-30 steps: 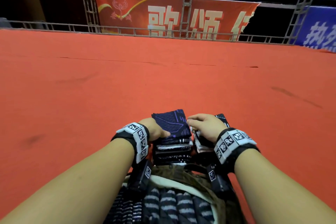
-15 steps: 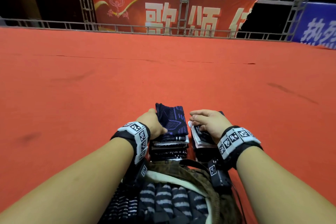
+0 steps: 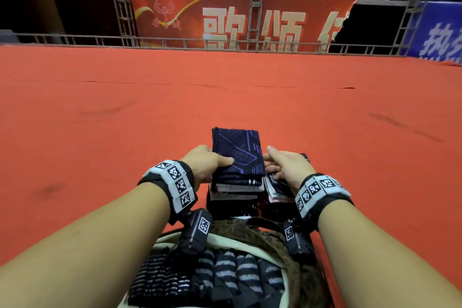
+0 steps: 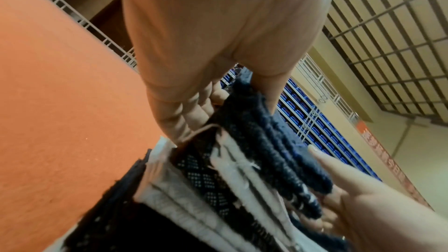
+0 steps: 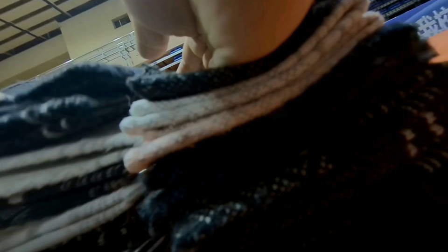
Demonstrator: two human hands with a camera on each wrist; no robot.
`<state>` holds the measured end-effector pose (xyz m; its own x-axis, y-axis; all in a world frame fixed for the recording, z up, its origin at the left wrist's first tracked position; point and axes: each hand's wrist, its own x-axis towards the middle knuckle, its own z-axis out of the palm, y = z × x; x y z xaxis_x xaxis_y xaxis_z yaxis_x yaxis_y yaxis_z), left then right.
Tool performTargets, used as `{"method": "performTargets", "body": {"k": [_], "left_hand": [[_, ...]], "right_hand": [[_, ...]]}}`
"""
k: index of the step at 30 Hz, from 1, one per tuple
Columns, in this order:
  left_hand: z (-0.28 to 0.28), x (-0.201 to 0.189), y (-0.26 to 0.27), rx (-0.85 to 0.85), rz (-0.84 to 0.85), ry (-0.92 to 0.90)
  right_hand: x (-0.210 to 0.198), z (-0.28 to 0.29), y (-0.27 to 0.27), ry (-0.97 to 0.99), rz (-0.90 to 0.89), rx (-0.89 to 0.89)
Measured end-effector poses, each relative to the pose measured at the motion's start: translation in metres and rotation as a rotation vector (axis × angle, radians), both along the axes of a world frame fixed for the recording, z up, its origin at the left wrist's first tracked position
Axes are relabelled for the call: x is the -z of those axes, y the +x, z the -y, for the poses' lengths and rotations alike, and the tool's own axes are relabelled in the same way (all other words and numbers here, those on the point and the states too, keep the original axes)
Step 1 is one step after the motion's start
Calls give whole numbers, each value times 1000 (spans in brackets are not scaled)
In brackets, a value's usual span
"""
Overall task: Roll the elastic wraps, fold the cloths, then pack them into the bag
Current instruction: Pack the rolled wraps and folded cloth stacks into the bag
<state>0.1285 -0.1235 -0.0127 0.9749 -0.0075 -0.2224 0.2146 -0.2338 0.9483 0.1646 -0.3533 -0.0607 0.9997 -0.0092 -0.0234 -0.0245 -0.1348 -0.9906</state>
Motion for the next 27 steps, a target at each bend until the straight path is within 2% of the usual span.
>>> {"method": "performTargets", "body": {"k": [3, 6, 9, 13, 15, 19, 21, 24, 27], "left_hand": [[0, -6, -8, 0, 9, -189], [-1, -14, -15, 6, 28, -287], [-3, -26, -22, 32, 59, -338], [-3, -47, -39, 96, 110, -386], [-5, -57, -47, 129, 136, -410], [-10, -75, -65, 212, 159, -481], [-13, -81, -75, 243, 167, -510], [-20, -88, -87, 261, 184, -528], [-30, -92, -98, 197, 200, -504]], "right_hand": [[-4, -2, -3, 26, -6, 12], [-12, -6, -9, 7, -21, 40], [-29, -12, -21, -173, -26, 31], [-56, -12, -38, -480, 91, 61], [-62, -13, -40, -379, 100, 45], [-77, -25, -55, 164, -32, -7], [-91, -36, -72, 356, -99, -93], [-110, -46, -96, 527, -147, -279], [-121, -55, -117, 572, -159, -365]]}}
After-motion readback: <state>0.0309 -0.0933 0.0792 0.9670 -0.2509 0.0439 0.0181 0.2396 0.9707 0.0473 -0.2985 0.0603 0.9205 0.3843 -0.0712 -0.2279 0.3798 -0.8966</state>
